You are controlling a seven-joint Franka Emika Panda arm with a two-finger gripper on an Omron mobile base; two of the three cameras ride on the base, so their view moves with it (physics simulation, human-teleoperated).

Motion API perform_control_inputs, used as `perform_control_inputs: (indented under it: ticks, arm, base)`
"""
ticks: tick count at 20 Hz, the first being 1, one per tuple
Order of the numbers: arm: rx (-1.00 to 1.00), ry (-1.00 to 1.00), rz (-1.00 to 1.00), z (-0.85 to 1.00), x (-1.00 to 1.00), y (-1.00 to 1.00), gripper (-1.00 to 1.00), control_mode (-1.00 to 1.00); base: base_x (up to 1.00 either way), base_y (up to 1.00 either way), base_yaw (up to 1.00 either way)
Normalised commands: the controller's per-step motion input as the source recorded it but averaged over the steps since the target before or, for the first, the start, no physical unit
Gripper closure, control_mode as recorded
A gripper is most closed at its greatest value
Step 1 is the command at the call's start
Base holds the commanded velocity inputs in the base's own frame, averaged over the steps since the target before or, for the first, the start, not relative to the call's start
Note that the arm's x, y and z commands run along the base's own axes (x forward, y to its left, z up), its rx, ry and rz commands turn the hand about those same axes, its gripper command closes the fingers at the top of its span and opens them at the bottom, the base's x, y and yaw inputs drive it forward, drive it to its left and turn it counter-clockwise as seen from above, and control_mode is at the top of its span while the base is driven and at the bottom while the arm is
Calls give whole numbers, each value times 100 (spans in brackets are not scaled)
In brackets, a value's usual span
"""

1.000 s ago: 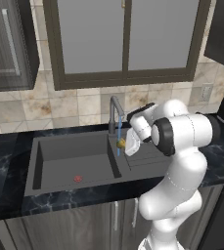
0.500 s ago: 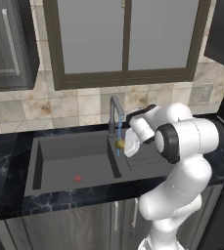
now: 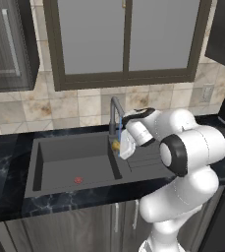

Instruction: Soak the sponge with water for a few seconds and then drop it inside the sink.

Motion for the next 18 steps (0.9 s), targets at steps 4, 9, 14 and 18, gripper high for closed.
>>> perform_control_inputs:
  ticks: [4, 9, 14, 18]
  arm:
    - [0, 0, 0, 19, -20, 18, 100, -100]
    - [0, 0, 0, 17, -26, 14, 100, -100]
    - [0, 0, 0, 18, -29, 7, 100, -100]
    - [0, 0, -3, 21, -21, 12, 100, -100]
  base:
    - [0, 0, 0]
    - [0, 0, 0]
    - [0, 0, 0]
    - [0, 0, 0]
